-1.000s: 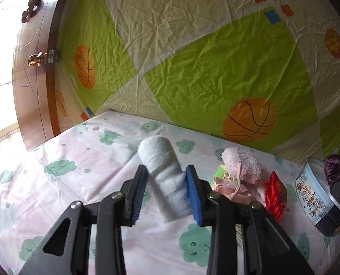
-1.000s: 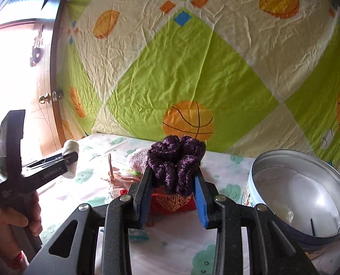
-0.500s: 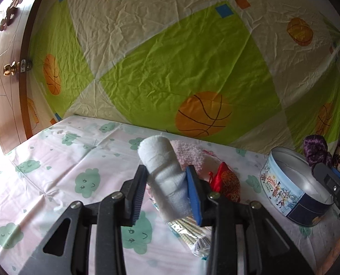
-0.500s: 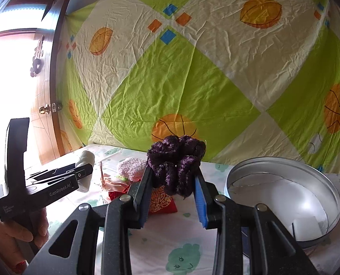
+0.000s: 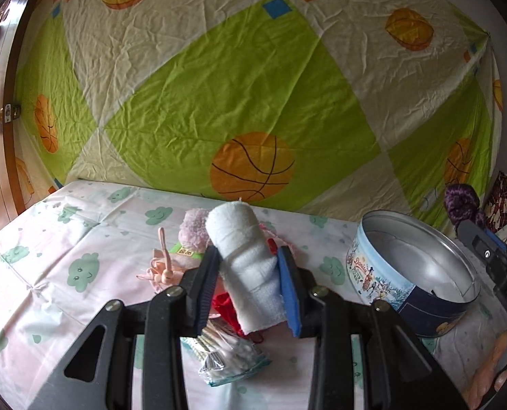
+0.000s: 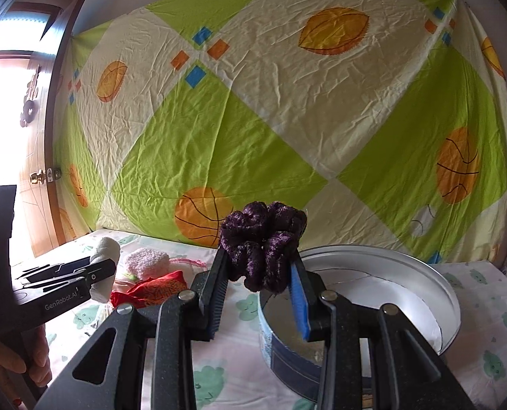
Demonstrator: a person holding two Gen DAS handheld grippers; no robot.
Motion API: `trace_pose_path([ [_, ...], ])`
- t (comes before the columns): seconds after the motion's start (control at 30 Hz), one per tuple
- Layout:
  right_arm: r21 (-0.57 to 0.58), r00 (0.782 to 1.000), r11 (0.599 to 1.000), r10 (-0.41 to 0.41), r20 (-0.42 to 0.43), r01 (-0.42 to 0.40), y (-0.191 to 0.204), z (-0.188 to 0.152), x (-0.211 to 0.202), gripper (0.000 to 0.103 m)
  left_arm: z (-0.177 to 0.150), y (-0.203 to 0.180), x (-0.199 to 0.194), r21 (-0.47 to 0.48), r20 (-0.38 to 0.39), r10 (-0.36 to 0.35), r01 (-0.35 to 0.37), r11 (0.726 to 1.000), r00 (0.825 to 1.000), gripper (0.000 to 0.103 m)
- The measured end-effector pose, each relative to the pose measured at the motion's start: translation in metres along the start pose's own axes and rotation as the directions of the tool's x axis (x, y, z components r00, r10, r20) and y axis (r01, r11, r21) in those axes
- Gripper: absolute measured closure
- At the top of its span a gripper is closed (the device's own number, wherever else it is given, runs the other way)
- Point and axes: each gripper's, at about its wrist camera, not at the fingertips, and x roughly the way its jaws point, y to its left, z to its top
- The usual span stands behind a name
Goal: Organize soft objects
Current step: 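Carry the towel with the left tool while the right tool carries the scrunchie over the tin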
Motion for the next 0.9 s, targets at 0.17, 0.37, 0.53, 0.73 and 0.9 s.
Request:
trace_pose_path([
  [0.17, 0.017, 0.999, 0.999, -0.042, 0.007, 0.042, -0.022, 0.001, -0.002, 0.067, 0.006, -0.023, 0.0, 0.024, 0.008, -0.02, 0.02, 1.0, 1.0, 0.069],
  [0.37, 0.005, 0.996, 0.996, -0.09, 0.021, 0.09, -0.041, 0.002, -0.006, 0.067, 0.016, -0.051, 0.002, 0.059, 0.02, -0.042, 0.041, 0.997, 0.999, 0.069],
  [0.53, 0.024, 0.992, 0.992, -0.122, 0.019, 0.121, -0.06, 0.001, -0.006, 0.067, 0.023, -0.078, 0.004, 0.091, 0.033, -0.072, 0.069, 0.993, 0.997, 0.069],
  [0.73, 0.037, 0.986, 0.985, -0.168, 0.025, 0.167, -0.084, 0.004, -0.009, 0.067, 0.025, -0.108, 0.011, 0.116, 0.028, -0.114, 0.11, 0.987, 0.993, 0.069],
  [0.9, 0.052, 0.979, 0.978, -0.205, 0.022, 0.203, -0.106, 0.004, -0.009, 0.067, 0.027, -0.133, 0.017, 0.129, 0.021, -0.149, 0.145, 0.981, 0.989, 0.069],
])
